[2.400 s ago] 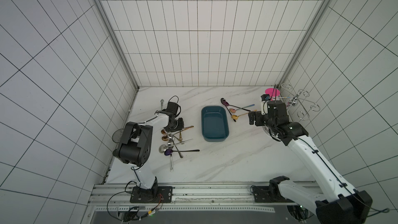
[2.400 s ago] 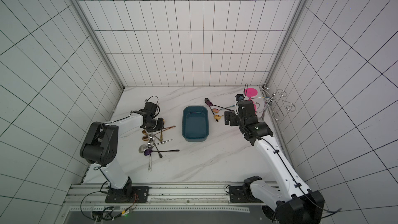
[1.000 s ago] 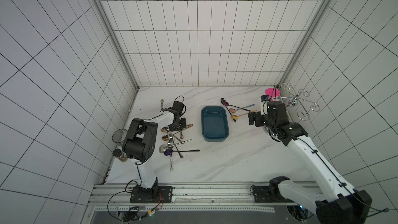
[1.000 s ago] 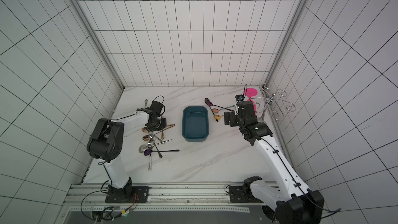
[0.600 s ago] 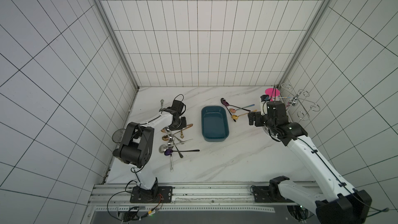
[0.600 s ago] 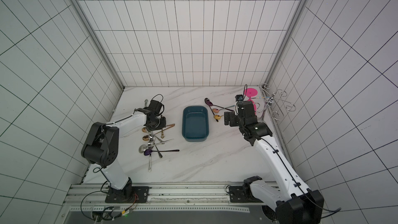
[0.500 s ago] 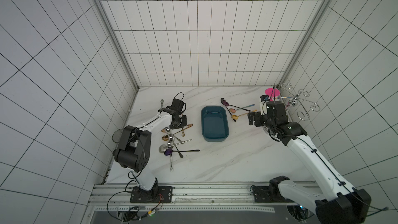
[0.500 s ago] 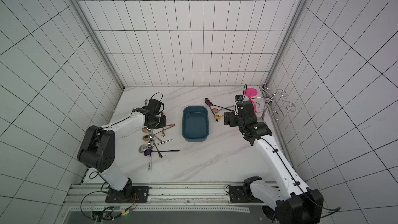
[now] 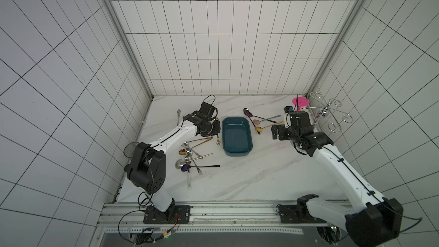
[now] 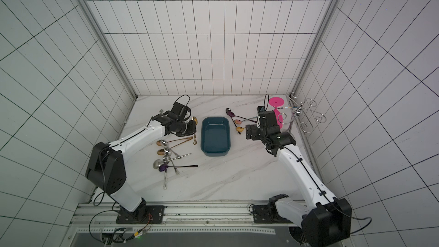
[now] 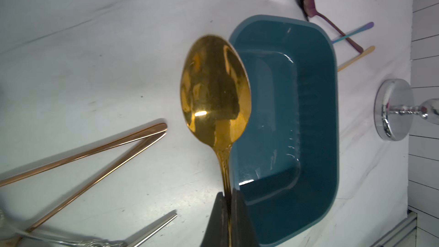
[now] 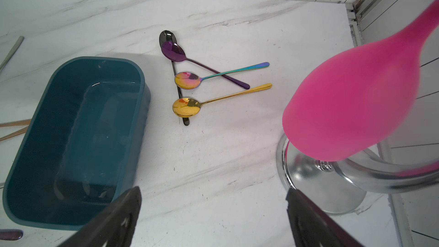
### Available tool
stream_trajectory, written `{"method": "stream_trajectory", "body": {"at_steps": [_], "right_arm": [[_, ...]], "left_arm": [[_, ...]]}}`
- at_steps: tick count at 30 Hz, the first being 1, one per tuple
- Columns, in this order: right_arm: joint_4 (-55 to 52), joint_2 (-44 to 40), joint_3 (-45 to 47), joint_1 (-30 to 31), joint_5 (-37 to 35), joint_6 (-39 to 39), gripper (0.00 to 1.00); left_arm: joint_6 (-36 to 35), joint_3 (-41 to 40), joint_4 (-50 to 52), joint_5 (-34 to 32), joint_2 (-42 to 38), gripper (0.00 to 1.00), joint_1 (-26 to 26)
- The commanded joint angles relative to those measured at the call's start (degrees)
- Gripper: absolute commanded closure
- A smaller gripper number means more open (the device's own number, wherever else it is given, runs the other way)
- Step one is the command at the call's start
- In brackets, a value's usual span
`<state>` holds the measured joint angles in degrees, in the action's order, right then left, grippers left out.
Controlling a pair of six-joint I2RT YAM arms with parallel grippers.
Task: Put the spoon into the storage box
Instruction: Pick up the spoon from the center of the board, then place the spoon in the storage box.
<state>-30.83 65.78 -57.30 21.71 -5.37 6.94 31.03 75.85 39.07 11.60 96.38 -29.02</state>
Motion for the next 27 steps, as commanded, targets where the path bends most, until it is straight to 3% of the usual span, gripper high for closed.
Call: {"method": "stream_trajectory", "body": {"at_steps": [1,10,21,27], "right_arm": [[-2.3,0.5,-2.6,-0.4,0.9,1.7,0.01],[-4.1,0.0,-2.4,-0.4,2.0,2.5,0.01],[-5.9,1.7,-4.7,-0.3,4.8,4.6,0.01],[-6.3,2.2,-5.2,-0.2,4.7,4.6,0.01]], "left_arm": [[1.8,2.7,0.2,2.0,2.6,1.0,-2.5],[2.9,10.3,1.8,1.2,10.5,1.0,-6.6],[2.2,9.8,2.5,-2.5,13.7,1.0,-7.5],[2.5,9.1,2.6,-4.0,12.0,0.86,-7.4]]}}
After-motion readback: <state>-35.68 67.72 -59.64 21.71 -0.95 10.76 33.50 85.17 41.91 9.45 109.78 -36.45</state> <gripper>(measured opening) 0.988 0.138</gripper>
